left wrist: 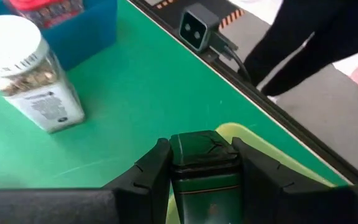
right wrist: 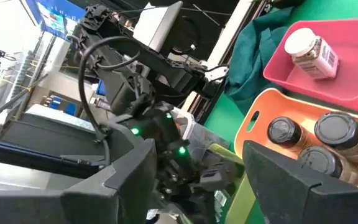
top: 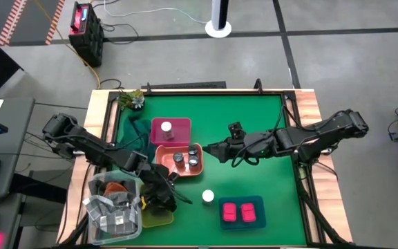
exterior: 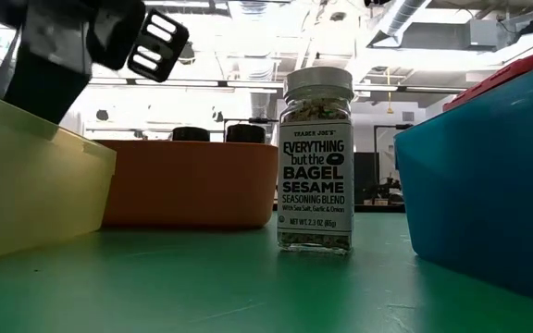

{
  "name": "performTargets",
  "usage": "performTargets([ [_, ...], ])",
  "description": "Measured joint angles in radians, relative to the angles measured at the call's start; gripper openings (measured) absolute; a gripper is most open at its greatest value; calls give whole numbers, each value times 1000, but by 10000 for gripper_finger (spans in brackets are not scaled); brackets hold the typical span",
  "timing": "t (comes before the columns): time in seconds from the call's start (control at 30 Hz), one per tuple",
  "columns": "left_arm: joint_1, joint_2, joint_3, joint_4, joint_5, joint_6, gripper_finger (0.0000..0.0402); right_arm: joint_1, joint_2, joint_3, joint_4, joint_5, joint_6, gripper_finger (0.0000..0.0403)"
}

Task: Sort spices by type
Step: Put the green seasoning can into the yellow bin

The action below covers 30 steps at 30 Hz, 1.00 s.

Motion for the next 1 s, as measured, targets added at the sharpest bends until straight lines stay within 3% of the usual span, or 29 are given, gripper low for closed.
performTargets([
  [0.5,-1,37,0,-3,-24,301,138,0,0,0,0,-12,47,265],
  [0.7,-1,37,0,2,-23,303,138,2,0,0,0,-12,46,265],
  [1.0,30,37,0,10,150,304,138,2,0,0,0,-12,44,265],
])
